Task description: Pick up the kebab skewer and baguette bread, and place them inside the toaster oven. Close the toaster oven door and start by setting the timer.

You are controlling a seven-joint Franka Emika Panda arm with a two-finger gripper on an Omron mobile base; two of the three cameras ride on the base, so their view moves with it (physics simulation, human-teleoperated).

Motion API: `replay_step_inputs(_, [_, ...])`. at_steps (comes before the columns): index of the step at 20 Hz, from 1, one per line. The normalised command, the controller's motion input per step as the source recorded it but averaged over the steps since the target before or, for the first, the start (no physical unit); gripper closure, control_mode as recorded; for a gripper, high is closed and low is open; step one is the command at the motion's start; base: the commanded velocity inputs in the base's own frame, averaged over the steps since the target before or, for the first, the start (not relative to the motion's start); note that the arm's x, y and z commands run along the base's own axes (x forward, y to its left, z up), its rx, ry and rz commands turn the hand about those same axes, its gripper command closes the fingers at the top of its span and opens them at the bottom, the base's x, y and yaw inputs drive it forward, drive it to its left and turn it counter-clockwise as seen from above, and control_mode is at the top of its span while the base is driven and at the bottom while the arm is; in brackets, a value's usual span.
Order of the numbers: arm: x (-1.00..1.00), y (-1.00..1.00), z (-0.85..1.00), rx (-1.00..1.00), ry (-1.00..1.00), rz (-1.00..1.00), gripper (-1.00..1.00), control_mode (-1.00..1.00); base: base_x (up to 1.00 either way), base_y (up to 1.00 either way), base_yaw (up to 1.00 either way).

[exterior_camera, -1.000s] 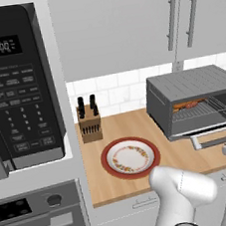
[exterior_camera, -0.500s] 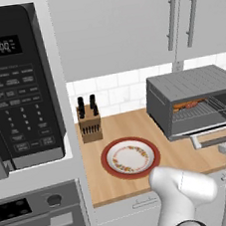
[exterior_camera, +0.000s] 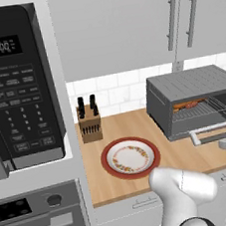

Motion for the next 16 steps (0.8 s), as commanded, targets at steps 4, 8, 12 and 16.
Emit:
replay_step_inputs(4, [0.25,0.00,0.00,0.00,0.00,0.00,-1.00,-1.00,0.00,0.00,0.00])
replay_step_inputs(8, [0.24,0.00,0.00,0.00,0.00,0.00,-1.00,-1.00,0.00,0.00,0.00])
replay_step_inputs(12, [0.25,0.00,0.00,0.00,0.00,0.00,-1.00,-1.00,0.00,0.00,0.00])
replay_step_inputs(16, [0.25,0.00,0.00,0.00,0.00,0.00,-1.00,-1.00,0.00,0.00,0.00])
